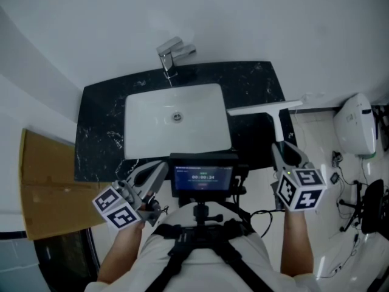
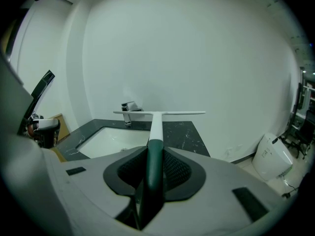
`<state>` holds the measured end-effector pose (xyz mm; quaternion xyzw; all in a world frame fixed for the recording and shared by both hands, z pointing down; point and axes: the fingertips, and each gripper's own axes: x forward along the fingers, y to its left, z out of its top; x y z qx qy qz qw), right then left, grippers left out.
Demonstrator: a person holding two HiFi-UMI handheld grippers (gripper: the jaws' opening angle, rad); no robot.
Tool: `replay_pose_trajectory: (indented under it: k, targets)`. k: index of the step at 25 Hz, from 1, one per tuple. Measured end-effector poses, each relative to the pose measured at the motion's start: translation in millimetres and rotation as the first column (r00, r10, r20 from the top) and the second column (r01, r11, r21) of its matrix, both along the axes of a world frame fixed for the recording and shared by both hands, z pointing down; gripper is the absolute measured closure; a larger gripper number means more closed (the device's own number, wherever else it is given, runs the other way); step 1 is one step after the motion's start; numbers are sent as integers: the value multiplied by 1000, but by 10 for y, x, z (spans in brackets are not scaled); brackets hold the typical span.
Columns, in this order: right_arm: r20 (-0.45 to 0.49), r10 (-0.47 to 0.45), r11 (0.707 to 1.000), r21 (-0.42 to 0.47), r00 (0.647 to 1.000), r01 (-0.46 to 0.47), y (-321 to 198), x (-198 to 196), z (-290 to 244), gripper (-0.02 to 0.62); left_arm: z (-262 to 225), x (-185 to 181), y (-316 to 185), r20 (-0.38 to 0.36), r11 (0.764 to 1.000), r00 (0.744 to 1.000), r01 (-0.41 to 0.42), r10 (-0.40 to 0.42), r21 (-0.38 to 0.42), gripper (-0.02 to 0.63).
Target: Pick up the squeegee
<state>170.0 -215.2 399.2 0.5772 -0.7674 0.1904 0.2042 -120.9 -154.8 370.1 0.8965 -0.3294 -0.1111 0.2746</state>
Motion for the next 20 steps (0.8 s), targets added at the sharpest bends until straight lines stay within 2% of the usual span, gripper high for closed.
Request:
replay_pose_trajectory:
  k: [20]
  targets:
    - [3, -8, 1000, 5, 1000, 8, -16, -24, 14, 511, 3, 16, 16, 7, 1000, 1000, -8, 8, 0, 609]
